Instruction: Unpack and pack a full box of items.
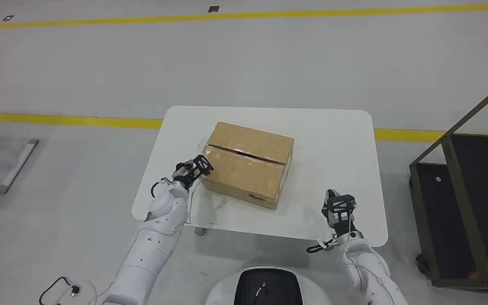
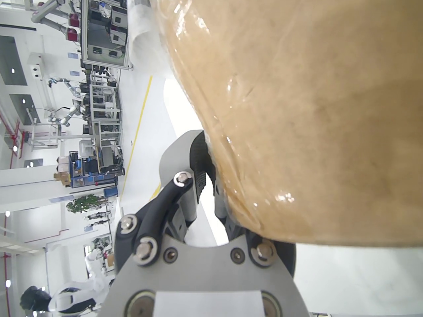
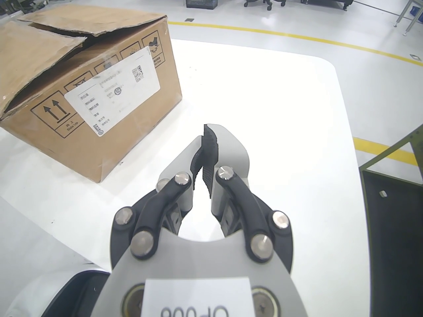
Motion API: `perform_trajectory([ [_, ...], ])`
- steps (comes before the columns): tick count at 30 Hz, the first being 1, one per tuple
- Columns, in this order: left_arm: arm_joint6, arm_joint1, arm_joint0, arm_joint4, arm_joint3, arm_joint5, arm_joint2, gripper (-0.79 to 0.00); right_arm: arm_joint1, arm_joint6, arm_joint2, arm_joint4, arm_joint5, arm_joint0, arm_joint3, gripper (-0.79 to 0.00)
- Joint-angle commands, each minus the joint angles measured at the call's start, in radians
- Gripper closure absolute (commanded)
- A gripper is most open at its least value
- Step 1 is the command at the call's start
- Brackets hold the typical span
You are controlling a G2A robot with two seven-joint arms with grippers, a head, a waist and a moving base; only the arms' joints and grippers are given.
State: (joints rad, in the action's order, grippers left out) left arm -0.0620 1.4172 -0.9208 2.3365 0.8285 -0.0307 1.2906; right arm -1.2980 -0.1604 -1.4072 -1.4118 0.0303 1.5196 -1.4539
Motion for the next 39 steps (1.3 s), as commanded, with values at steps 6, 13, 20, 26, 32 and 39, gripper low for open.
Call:
perform_trajectory([
  [6,-0.005,-0.009,-0.052,-0.012,0.093,-0.079,0.002,0.000,-0.003,0.009,0.009,0.006,-0.008,-0.023,0.015,0.000],
  [13,-0.011,-0.021,-0.106,-0.015,0.184,-0.123,0.015,0.000,-0.009,0.024,0.030,0.011,-0.010,-0.092,0.070,0.000],
  [20,-0.032,-0.028,-0.111,-0.057,0.215,-0.155,0.038,0.000,-0.021,0.044,0.082,0.022,0.011,-0.189,0.145,0.000],
  [26,-0.043,-0.024,-0.080,-0.106,0.185,-0.170,0.032,0.000,-0.036,0.058,0.154,0.003,0.008,-0.247,0.194,0.000],
  [32,-0.027,-0.026,-0.084,-0.106,0.195,-0.200,0.013,0.000,-0.049,0.050,0.201,0.002,0.004,-0.291,0.256,0.000],
  [39,-0.034,-0.033,-0.113,-0.128,0.253,-0.257,0.016,0.000,-0.053,0.034,0.216,0.002,0.027,-0.306,0.289,0.000],
])
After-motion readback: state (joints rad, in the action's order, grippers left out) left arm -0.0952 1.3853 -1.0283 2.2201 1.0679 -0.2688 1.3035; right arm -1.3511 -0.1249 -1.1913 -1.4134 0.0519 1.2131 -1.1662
